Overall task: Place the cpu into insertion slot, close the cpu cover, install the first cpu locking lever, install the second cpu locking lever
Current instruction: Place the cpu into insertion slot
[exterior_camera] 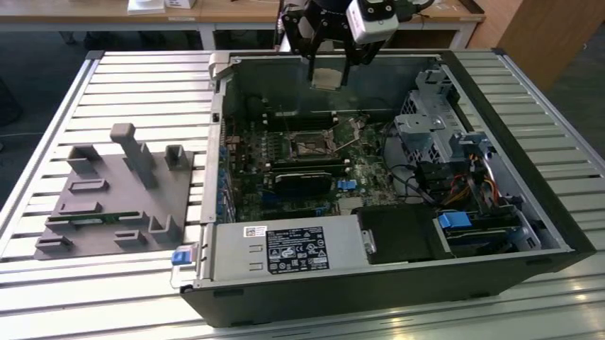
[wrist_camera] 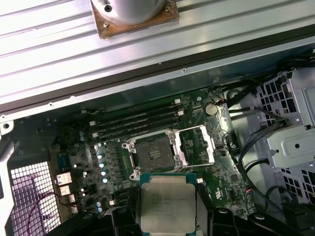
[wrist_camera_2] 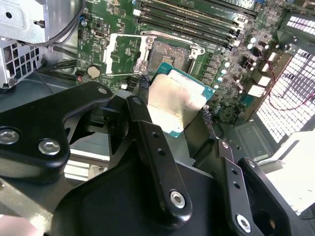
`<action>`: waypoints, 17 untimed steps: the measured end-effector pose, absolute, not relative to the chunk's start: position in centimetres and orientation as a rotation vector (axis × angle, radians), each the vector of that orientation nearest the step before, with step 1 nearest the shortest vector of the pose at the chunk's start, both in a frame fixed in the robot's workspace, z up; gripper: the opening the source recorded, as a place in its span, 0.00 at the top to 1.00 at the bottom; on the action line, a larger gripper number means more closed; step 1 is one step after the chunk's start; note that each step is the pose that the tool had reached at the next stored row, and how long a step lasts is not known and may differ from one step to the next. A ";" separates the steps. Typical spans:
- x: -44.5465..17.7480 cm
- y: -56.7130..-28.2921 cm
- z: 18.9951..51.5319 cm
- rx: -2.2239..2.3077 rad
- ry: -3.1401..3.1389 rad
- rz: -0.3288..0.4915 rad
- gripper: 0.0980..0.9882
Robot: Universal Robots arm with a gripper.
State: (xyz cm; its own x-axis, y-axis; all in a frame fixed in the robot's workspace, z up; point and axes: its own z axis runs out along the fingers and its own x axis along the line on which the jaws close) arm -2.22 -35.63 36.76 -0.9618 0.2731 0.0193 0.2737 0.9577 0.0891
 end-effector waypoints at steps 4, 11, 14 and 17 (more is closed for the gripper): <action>-2.2 -35.6 36.8 -0.444 -3.100 -0.143 0.51; -2.2 -35.6 36.8 -0.460 -3.098 -0.143 0.51; -2.2 -35.6 36.8 -0.466 -3.098 -0.143 0.51; -2.2 -35.6 36.8 -0.472 -3.097 -0.143 0.51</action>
